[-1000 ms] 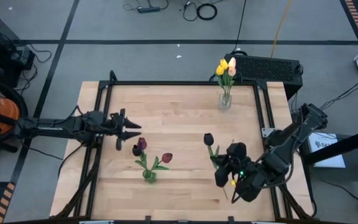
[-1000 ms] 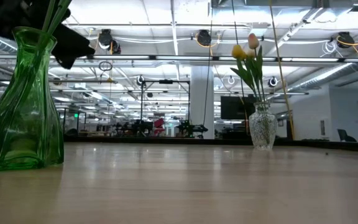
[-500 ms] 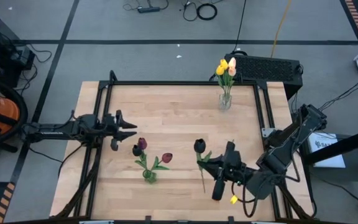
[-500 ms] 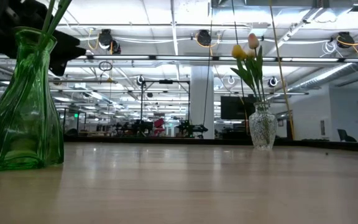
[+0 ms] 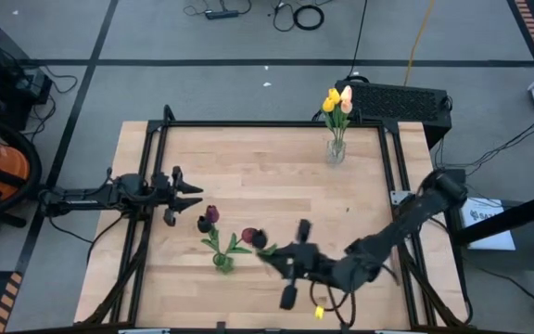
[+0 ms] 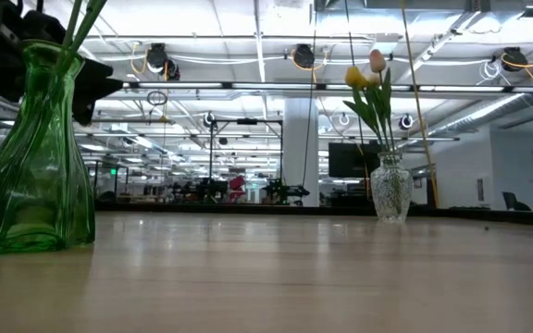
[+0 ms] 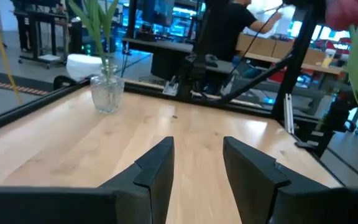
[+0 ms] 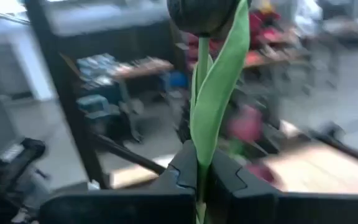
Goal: Sort flowers into vase by color
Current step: Put the black flower into the green vase
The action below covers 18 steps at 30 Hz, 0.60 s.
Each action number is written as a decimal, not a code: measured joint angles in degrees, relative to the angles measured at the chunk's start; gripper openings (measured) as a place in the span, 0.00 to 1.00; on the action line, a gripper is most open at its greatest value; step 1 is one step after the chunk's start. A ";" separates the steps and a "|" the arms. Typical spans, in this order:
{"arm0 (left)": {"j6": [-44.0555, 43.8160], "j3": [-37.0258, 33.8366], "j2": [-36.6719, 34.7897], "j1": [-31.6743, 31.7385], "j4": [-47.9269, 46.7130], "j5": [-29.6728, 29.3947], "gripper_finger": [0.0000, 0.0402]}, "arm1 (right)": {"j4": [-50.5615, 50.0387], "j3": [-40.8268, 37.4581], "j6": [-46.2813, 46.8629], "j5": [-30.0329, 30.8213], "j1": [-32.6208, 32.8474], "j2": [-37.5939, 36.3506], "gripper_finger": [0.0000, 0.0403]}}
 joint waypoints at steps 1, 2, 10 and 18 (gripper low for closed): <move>0.00 0.01 0.00 0.00 0.05 -0.10 0.36 | 4.82 0.00 -3.51 -2.08 -0.67 1.46 0.00; -0.11 0.01 0.00 0.00 0.21 -0.10 0.36 | 9.50 0.00 -7.19 -4.02 -1.25 2.80 0.00; -0.28 0.01 0.00 0.00 -0.20 -0.20 0.36 | 26.75 5.24 -21.40 -9.26 -4.79 10.98 0.00; -0.28 0.03 0.00 0.00 -0.29 -0.19 0.36 | 26.46 13.78 -21.05 -15.57 -9.26 18.12 0.00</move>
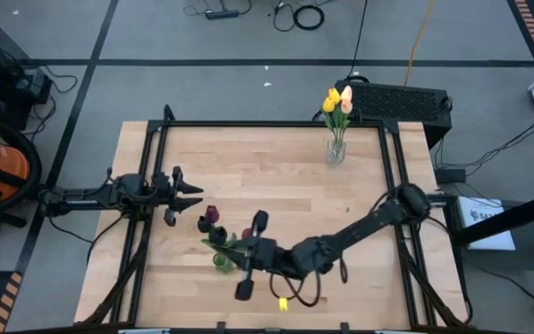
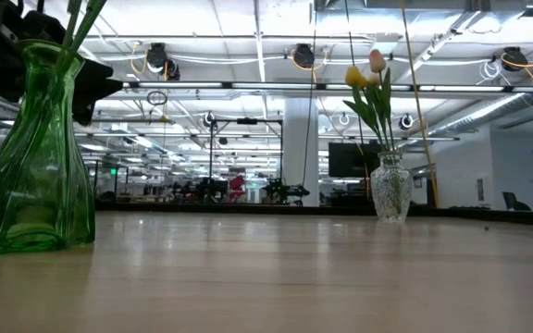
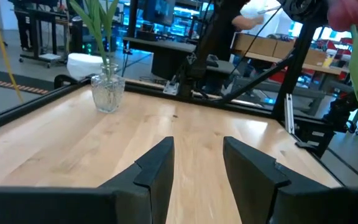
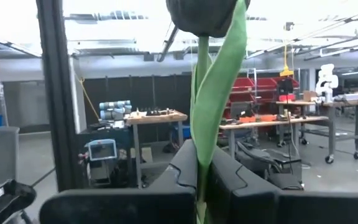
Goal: Sort flowers into vase by color
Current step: Put the black flower into the green vase
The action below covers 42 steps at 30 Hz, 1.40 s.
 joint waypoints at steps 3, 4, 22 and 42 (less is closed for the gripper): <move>-0.02 0.00 0.00 0.00 -0.06 -0.01 0.36 | -0.04 1.88 -0.04 -0.31 -0.83 1.73 0.00; -0.02 0.00 0.00 0.00 -0.05 0.00 0.36 | -0.04 1.93 -0.01 -0.33 -0.91 2.06 0.00; -0.04 0.01 0.00 0.00 -0.09 -0.01 0.36 | -6.43 2.06 5.07 -0.19 -1.68 2.67 0.00; -0.02 0.04 0.00 0.00 -0.13 -0.04 0.36 | -0.10 1.85 0.84 -0.13 -3.44 4.01 0.00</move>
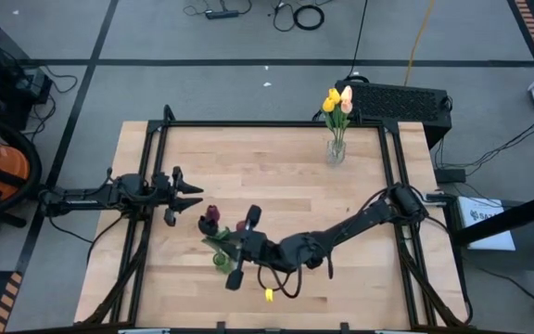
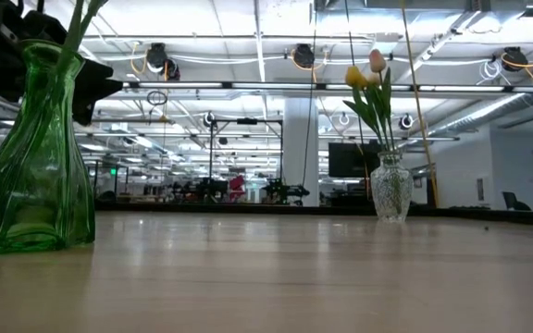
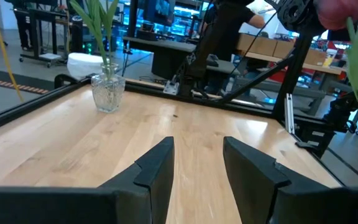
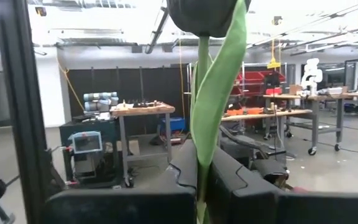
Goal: Sort flowers into vase by color
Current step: Put the black flower into the green vase
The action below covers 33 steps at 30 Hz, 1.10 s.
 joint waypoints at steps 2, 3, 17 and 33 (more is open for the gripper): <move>0.00 0.00 0.00 0.00 0.02 0.00 0.36 | -0.09 0.02 0.34 -0.01 -0.02 -0.16 0.00; 0.00 0.00 0.00 0.00 -0.01 0.01 0.36 | 0.17 0.02 0.37 -0.12 0.02 -0.19 0.00; 0.00 0.00 0.00 0.00 0.00 0.02 0.36 | -7.22 0.02 5.50 -0.19 0.26 -0.06 0.00; 0.00 0.00 0.00 0.00 -0.04 0.02 0.36 | -12.44 0.13 9.85 -0.21 1.79 3.00 0.00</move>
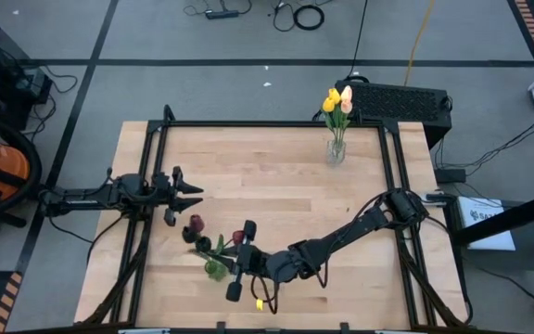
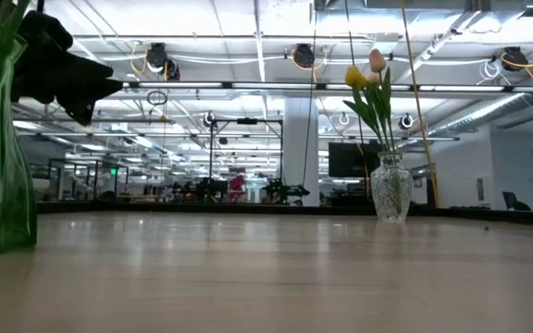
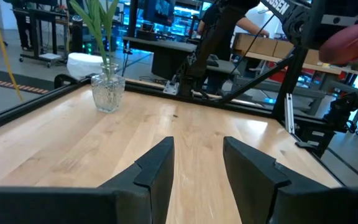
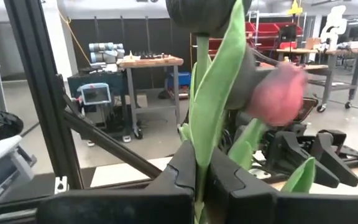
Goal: Sort flowers into vase by color
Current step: Put the black flower into the green vase
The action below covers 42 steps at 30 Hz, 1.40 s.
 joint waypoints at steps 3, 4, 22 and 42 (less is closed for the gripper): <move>0.00 0.00 0.00 0.01 0.04 0.00 0.36 | 0.03 0.00 -0.19 0.02 0.01 0.00 0.00; 0.00 0.00 0.00 0.00 0.04 -0.02 0.36 | 0.82 0.00 -0.49 0.00 0.02 0.00 0.00; 0.00 0.00 0.00 0.01 0.04 -0.01 0.36 | 11.17 -0.02 -1.47 -2.94 0.54 -0.37 0.00; 0.00 0.00 0.00 0.01 0.04 0.00 0.36 | -2.50 -0.02 3.27 -4.11 1.09 -0.37 0.00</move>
